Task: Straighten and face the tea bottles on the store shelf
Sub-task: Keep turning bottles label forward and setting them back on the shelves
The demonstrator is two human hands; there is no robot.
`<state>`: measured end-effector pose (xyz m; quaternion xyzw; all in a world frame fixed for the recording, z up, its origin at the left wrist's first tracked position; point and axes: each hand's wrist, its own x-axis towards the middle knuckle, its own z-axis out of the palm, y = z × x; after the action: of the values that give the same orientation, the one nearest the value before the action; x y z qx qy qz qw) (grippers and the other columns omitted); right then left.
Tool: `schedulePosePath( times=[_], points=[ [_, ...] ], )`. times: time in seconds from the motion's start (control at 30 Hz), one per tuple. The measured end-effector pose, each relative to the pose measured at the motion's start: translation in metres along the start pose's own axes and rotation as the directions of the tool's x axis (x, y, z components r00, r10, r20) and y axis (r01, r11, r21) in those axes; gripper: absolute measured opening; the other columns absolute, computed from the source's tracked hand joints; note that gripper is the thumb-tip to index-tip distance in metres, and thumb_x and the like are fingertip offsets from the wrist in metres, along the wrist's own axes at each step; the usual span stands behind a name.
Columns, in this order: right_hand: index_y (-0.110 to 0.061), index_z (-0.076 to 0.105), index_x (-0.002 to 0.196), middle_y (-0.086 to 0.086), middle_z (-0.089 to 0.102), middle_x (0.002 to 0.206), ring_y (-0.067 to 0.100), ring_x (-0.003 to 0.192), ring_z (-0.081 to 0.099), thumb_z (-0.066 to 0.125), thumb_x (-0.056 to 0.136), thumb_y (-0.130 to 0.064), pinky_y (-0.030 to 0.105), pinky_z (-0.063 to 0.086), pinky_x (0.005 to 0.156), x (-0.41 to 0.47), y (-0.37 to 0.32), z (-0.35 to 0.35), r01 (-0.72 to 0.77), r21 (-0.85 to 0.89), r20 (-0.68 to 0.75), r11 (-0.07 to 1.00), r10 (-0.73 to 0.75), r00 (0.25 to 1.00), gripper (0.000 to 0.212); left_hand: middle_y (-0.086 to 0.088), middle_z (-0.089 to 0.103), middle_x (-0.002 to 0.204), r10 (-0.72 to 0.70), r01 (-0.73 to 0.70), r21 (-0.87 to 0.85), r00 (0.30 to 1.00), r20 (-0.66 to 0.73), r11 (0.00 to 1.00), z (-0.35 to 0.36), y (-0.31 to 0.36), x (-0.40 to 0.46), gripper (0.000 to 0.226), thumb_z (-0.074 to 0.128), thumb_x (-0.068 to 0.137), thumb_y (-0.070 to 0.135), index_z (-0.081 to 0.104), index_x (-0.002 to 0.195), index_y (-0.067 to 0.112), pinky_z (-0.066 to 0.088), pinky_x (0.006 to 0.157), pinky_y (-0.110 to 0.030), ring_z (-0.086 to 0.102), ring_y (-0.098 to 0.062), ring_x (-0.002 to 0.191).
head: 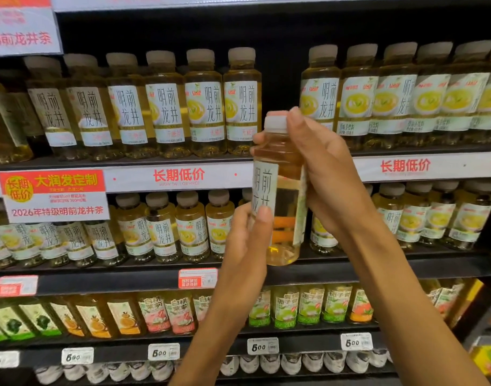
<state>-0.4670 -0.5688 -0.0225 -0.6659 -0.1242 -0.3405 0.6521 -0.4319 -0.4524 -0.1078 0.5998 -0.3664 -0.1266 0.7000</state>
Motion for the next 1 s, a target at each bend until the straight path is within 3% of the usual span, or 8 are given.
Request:
schedulePosePath(
  times=[0.1,0.2,0.3,0.5,0.63,0.8,0.9,1.0],
  points=[
    [-0.014,0.065,0.114,0.004,0.074,0.101,0.014,0.097,0.069,0.048,0.098,-0.034,0.021,0.053,0.077,0.003,-0.005,0.001,-0.049,-0.016,0.029,0.999,0.049,0.998,0.031,0.029,0.065,0.109,-0.007,0.009,-0.061,1.000,0.026,0.998,0.002,0.006,0.003,0.048,0.036,0.068,0.085,0.054,0.106,0.062,0.046,0.083,-0.017,0.060,0.010,0.103],
    [-0.017,0.065,0.113,0.004,0.074,0.099,0.018,0.098,0.069,0.041,0.098,-0.040,0.027,0.055,0.083,0.012,-0.011,-0.004,-0.129,0.113,0.110,0.985,0.116,0.987,0.036,-0.005,0.073,0.101,-0.078,0.098,-0.245,0.993,0.088,0.964,-0.001,0.010,0.009,0.074,0.041,0.069,0.082,0.064,0.119,0.032,0.057,0.074,-0.034,0.071,-0.020,0.088],
    [-0.013,0.057,0.123,0.008,0.071,0.098,0.023,0.093,0.069,0.034,0.101,-0.038,0.036,0.056,0.084,0.019,-0.013,-0.007,-0.199,0.221,0.172,0.955,0.163,0.971,0.039,-0.012,0.072,0.085,-0.072,0.159,-0.363,0.968,0.241,0.918,0.001,0.014,0.013,0.065,0.037,0.077,0.072,0.071,0.109,0.027,0.055,0.058,-0.032,0.069,-0.022,0.070],
    [-0.015,0.061,0.118,0.003,0.071,0.091,0.020,0.090,0.069,0.040,0.100,-0.033,0.033,0.056,0.083,0.023,-0.017,-0.012,-0.080,0.019,0.078,0.997,0.078,0.994,0.032,0.011,0.071,0.111,-0.076,0.084,-0.181,0.996,0.052,0.980,0.000,0.014,0.022,0.056,0.034,0.077,0.078,0.067,0.109,0.046,0.048,0.100,-0.038,0.065,-0.006,0.106],
    [-0.017,0.065,0.113,0.003,0.074,0.094,0.017,0.093,0.070,0.048,0.097,-0.034,0.027,0.056,0.080,0.025,-0.020,-0.007,-0.022,-0.137,-0.062,0.990,0.013,0.998,0.028,0.034,0.065,0.108,0.046,-0.045,-0.031,0.999,0.026,0.999,0.004,0.021,0.024,0.042,0.036,0.080,0.074,0.055,0.110,0.051,0.046,0.078,-0.003,0.058,0.014,0.104],
    [-0.021,0.074,0.094,0.008,0.073,0.103,0.021,0.101,0.068,0.054,0.094,-0.036,0.032,0.055,0.087,0.030,-0.019,-0.012,-0.149,0.005,-0.019,0.989,0.149,0.989,0.025,0.003,0.072,0.110,0.003,0.014,-0.199,0.996,0.086,0.980,0.001,0.023,0.034,0.055,0.040,0.082,0.070,0.062,0.119,0.034,0.056,0.087,-0.029,0.068,-0.010,0.100],
    [-0.016,0.065,0.116,0.012,0.068,0.116,0.029,0.114,0.061,0.045,0.100,-0.029,0.041,0.050,0.096,0.035,-0.015,-0.018,-0.233,0.160,0.078,0.959,0.223,0.972,0.029,-0.013,0.069,0.089,-0.083,0.290,-0.549,0.926,0.369,0.784,-0.006,0.026,0.036,0.066,0.036,0.089,0.064,0.066,0.113,0.010,0.056,0.062,-0.032,0.067,-0.021,0.072],
    [-0.016,0.056,0.125,0.013,0.066,0.119,0.032,0.112,0.063,0.038,0.101,-0.028,0.040,0.054,0.091,0.036,-0.011,-0.015,-0.263,0.258,0.154,0.930,0.229,0.961,0.032,-0.014,0.064,0.088,-0.076,0.514,-0.651,0.813,0.577,0.559,-0.007,0.022,0.038,0.068,0.036,0.094,0.058,0.060,0.114,-0.002,0.054,0.062,-0.032,0.064,-0.021,0.070]
  ],
)
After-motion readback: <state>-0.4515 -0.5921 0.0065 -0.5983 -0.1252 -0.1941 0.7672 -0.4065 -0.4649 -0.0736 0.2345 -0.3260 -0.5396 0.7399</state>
